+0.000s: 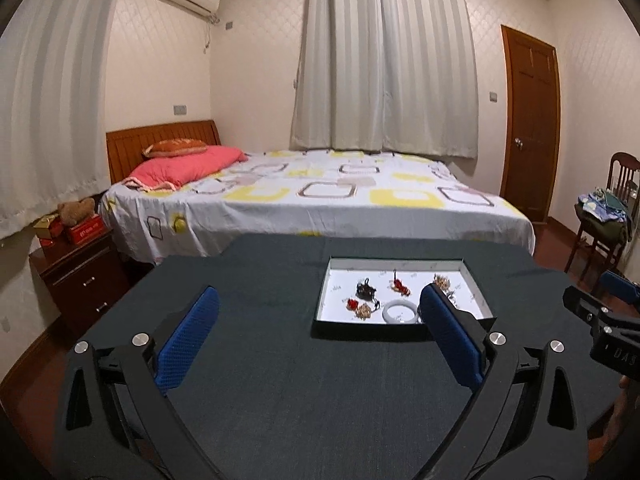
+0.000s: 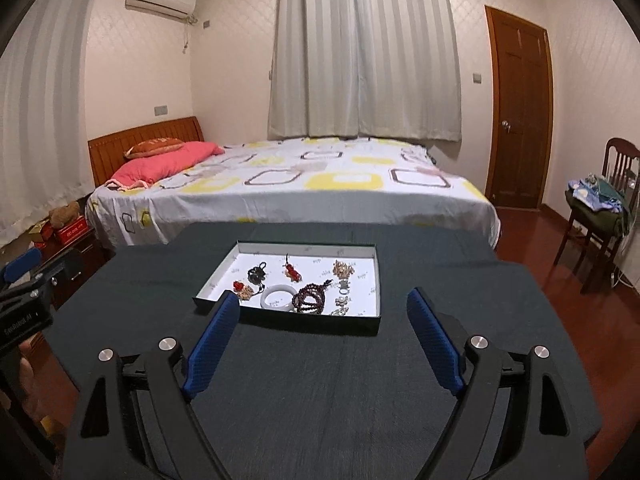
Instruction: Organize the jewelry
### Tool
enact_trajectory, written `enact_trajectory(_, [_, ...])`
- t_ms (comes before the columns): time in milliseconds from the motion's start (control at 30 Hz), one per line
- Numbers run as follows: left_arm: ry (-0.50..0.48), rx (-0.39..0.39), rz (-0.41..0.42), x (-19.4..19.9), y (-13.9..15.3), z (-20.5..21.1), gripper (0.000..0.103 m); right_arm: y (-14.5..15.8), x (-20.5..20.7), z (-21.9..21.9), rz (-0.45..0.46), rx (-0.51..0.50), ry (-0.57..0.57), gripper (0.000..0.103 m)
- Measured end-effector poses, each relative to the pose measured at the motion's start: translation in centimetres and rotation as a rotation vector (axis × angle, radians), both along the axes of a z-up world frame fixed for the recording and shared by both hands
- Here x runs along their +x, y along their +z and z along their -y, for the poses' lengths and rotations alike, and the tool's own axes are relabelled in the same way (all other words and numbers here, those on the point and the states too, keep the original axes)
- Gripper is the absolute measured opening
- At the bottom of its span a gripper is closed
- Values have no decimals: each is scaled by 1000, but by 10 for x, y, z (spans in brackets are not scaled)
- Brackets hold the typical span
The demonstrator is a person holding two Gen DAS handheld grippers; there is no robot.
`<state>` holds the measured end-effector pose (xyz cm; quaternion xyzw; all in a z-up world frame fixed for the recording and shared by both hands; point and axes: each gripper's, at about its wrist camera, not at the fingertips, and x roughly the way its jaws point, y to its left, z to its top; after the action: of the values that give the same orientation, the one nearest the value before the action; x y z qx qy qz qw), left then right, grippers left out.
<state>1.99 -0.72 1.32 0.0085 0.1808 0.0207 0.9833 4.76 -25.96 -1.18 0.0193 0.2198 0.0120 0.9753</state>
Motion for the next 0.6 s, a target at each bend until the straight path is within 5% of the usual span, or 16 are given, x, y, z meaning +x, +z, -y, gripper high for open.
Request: enact_trajectory(600, [-11, -11, 9, -19, 3, -2, 98, 13, -18, -3, 54, -11, -8, 83])
